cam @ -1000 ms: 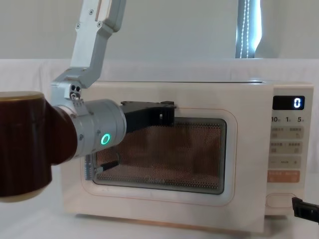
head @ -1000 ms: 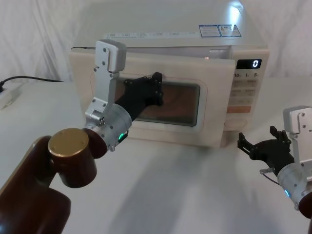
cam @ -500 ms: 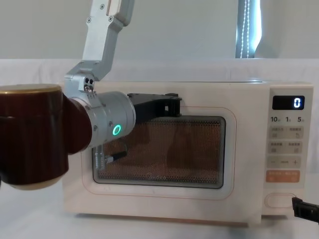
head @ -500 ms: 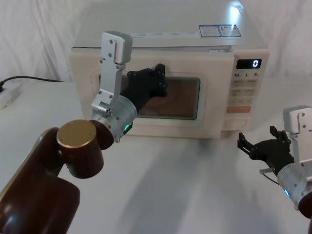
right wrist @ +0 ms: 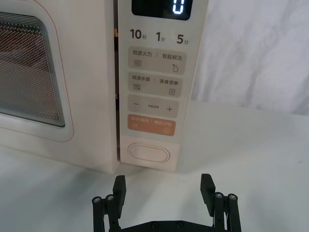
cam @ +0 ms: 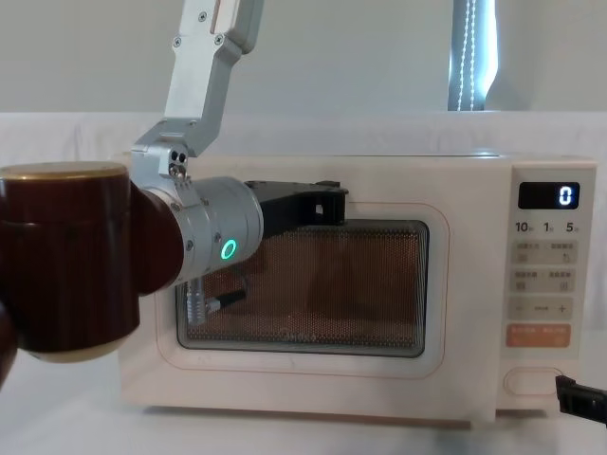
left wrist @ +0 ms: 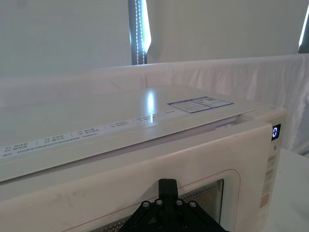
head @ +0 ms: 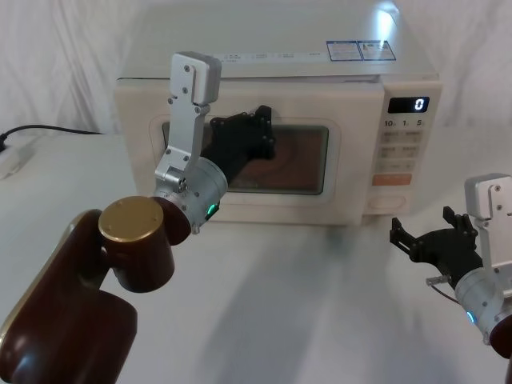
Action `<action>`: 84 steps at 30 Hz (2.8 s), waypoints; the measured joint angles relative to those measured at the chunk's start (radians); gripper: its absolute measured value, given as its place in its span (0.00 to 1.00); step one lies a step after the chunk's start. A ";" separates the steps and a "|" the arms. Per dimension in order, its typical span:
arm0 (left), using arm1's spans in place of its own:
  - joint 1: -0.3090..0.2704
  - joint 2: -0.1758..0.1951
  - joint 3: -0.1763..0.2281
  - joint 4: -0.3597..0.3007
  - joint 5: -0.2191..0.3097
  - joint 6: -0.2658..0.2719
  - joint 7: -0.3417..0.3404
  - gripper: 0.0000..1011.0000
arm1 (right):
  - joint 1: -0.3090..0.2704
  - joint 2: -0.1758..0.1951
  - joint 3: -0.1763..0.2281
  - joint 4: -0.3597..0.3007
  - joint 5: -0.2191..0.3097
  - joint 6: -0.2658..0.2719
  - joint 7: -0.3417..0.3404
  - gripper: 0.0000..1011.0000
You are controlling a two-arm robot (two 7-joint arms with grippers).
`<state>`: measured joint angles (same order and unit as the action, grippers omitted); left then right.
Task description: Press the button to open the microwave door with one hand; close the microwave door with the other hand.
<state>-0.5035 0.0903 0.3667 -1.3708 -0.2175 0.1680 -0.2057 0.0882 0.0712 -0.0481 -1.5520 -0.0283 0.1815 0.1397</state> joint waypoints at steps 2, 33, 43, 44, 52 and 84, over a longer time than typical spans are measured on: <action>0.000 -0.003 -0.003 0.002 0.005 0.001 0.002 0.00 | 0.000 0.000 0.000 0.000 0.000 0.000 0.000 0.99; -0.028 -0.043 -0.031 0.051 0.028 -0.001 0.003 0.00 | 0.000 0.000 0.000 0.000 0.000 0.000 0.000 0.99; -0.035 -0.052 -0.037 0.064 0.034 -0.002 0.010 0.00 | 0.000 0.000 0.000 0.000 0.000 0.000 0.000 0.99; -0.036 -0.053 -0.037 0.066 0.035 -0.002 0.010 0.00 | 0.000 0.000 0.000 0.000 0.000 0.000 0.000 0.99; -0.038 -0.059 -0.041 0.072 0.038 -0.004 0.011 0.00 | 0.000 0.000 0.000 0.000 0.000 0.000 0.000 0.99; 0.260 0.002 -0.115 -0.318 0.047 0.111 0.126 0.00 | 0.000 0.000 0.000 0.000 0.000 0.000 0.000 0.99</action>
<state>-0.2433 0.0924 0.2513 -1.6886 -0.1704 0.2790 -0.0797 0.0883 0.0712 -0.0481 -1.5520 -0.0283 0.1816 0.1397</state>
